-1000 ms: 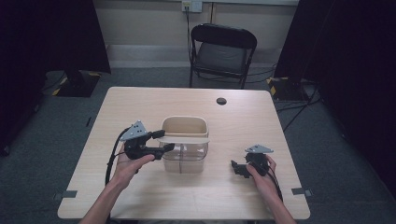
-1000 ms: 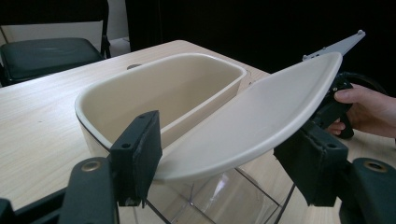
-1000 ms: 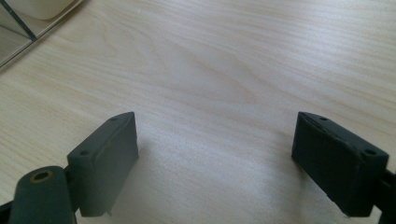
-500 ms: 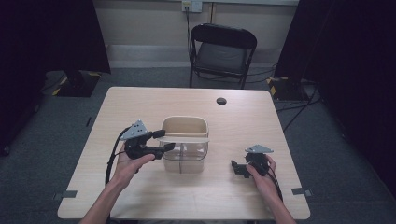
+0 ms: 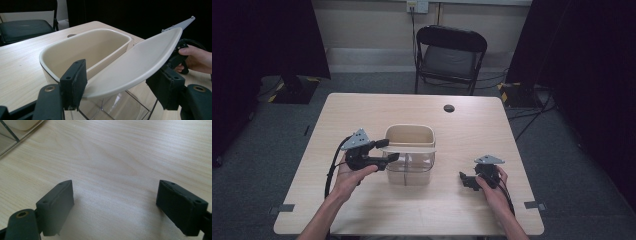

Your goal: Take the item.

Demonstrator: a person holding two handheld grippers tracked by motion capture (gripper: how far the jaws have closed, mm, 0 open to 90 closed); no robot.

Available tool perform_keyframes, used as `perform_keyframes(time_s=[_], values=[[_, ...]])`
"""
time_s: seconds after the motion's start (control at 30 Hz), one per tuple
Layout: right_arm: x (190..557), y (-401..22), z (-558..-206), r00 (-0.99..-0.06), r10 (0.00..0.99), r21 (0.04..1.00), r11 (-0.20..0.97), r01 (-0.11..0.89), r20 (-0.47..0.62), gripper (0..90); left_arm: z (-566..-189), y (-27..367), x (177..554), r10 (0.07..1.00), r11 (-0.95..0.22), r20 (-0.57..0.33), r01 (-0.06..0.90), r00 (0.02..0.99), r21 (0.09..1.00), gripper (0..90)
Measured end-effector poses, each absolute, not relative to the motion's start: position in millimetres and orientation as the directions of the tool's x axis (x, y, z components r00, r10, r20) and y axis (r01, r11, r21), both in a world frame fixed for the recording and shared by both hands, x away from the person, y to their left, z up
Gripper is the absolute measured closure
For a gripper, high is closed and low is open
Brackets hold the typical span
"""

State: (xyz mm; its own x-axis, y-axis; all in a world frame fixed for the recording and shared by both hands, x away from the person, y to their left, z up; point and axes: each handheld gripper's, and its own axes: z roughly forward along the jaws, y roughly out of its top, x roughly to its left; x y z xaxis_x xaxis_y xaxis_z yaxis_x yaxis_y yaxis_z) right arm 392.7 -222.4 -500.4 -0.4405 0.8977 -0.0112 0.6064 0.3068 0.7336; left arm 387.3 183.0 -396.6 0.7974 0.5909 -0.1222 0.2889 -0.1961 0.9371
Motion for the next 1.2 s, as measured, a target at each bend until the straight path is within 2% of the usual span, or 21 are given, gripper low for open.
perform_keyframes(time_s=[1.2], values=[[392.7,-222.4,-500.4,-0.440,0.898,0.734,0.307,0.606,-0.011,14.0,-396.8,182.4,387.1,0.588,-0.192,-0.127,0.291,0.799,0.937,32.4]])
